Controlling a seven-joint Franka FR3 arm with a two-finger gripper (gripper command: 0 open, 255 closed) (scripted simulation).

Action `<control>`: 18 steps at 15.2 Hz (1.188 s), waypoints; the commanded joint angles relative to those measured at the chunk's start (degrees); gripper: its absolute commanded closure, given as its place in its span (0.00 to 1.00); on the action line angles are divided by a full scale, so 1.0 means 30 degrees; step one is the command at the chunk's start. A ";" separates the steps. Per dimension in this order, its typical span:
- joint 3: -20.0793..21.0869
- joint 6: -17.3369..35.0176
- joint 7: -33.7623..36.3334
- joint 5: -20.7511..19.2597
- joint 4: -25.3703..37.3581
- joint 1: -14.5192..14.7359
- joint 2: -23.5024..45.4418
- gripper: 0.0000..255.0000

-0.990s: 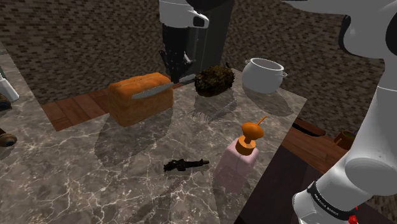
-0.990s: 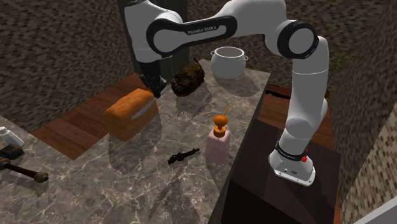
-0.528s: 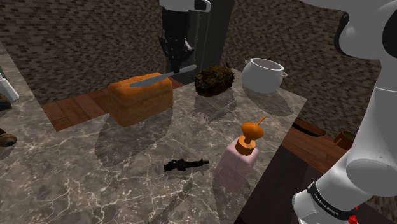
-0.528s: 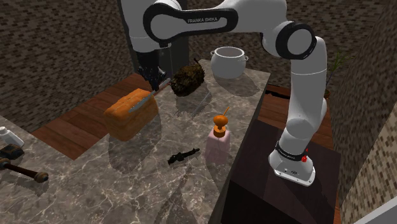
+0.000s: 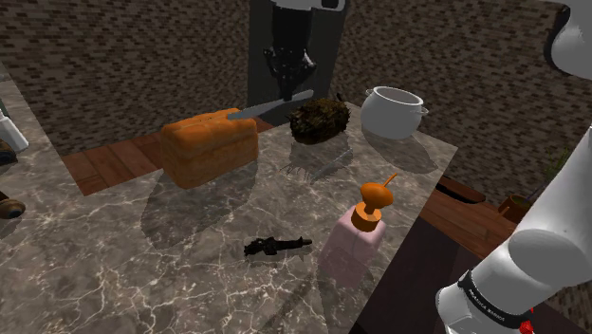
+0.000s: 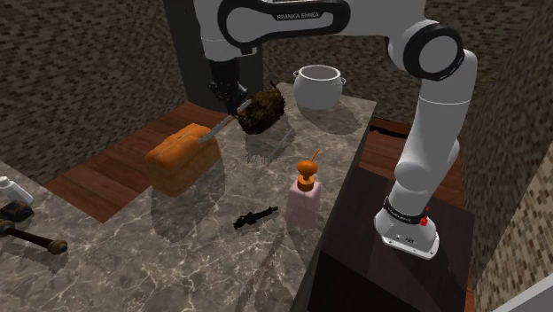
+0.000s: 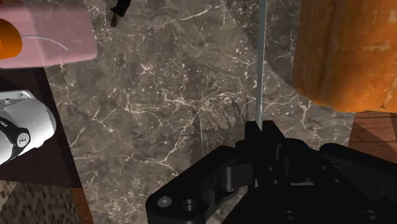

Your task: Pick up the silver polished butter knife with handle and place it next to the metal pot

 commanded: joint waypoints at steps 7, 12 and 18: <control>-0.1950 0.1195 -0.4981 0.3183 -0.4759 -0.2987 -0.5006 1.00; -0.3751 0.1524 -0.7936 0.4160 -0.6903 -0.3910 -0.7184 1.00; -0.5902 0.1749 -1.1138 0.4470 -0.8688 -0.4803 -0.8845 1.00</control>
